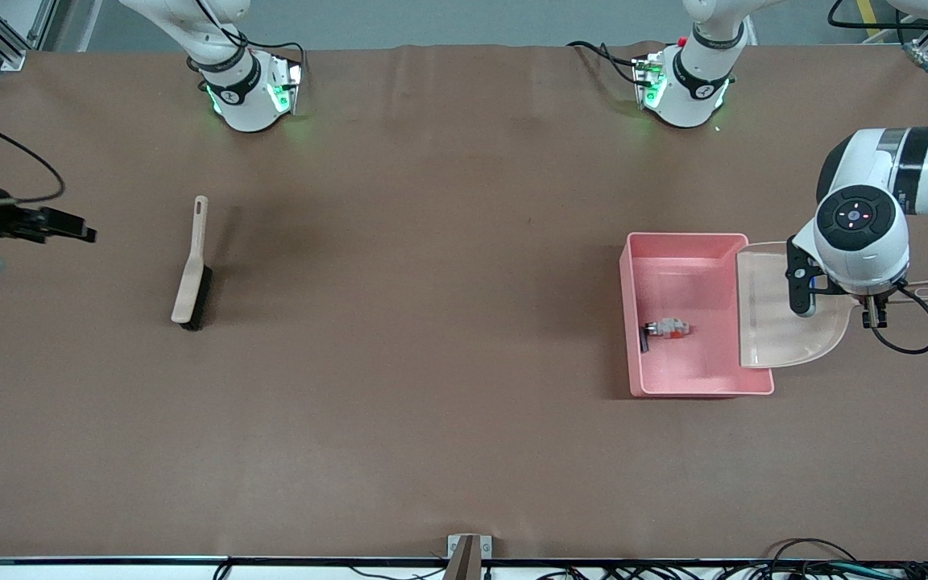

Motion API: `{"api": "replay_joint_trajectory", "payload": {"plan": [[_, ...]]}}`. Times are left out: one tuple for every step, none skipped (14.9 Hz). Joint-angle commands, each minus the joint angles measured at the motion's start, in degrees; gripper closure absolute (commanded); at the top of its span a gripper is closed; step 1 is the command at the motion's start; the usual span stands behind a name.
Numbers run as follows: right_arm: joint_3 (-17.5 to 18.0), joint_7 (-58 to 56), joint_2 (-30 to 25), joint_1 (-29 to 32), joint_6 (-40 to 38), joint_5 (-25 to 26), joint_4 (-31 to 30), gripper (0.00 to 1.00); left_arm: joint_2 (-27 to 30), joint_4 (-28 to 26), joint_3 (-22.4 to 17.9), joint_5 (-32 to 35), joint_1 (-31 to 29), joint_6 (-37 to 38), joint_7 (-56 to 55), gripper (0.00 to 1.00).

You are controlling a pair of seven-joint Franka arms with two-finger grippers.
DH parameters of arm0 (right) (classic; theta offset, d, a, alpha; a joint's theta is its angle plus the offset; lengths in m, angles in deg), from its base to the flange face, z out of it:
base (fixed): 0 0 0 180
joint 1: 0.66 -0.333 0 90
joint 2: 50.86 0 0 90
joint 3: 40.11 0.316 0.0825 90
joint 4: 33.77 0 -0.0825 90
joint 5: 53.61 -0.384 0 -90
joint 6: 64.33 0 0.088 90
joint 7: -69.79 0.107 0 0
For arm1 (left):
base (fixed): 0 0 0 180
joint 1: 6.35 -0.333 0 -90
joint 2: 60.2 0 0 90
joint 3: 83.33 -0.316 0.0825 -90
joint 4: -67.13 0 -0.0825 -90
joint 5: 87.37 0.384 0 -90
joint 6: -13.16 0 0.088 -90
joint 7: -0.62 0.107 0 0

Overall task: Clean e-waste and dump in bin
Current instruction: 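Tilt the dustpan into the bin while the right gripper sets down the brush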

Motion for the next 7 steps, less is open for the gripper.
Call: {"api": "replay_joint_trajectory", "payload": {"plan": [[1.10, 0.18, 1.21, -0.15, -3.84, 0.36, 8.24, 0.00, -0.03, 3.23, 0.50, 0.03, 0.06, 1.57, -0.33, 0.90], [1.02, 0.18, 1.30, -1.37, -4.55, 0.45, 10.89, 0.00, 0.06, 4.37, 1.71, -1.98, 0.06, 2.01, -0.42, 0.90], [1.02, 0.35, 1.30, -2.87, -4.65, 1.06, 12.91, 0.00, -0.03, 6.03, 3.12, -4.61, -0.03, 2.97, -0.51, 0.90], [1.02, 0.53, 1.30, -4.10, -5.17, 2.20, 14.41, 0.00, -0.20, 7.79, 3.74, -7.25, 0.06, 4.11, -0.68, 0.90], [1.02, 1.22, 1.13, -5.24, -6.31, 2.73, 14.60, 0.00, -0.20, 9.11, 4.79, -9.80, 0.06, 4.30, -1.47, 0.90], [1.02, 3.15, 0.95, -6.21, -6.93, 2.82, 14.69, 0.00, -0.29, 10.43, 6.28, -12.00, 0.06, 4.30, -2.34, 0.90], [1.02, 4.73, 0.95, -7.35, -6.93, 2.91, 14.78, 0.00, -0.47, 11.92, 7.78, -13.67, 0.32, 4.39, -3.83, 0.90]]}}
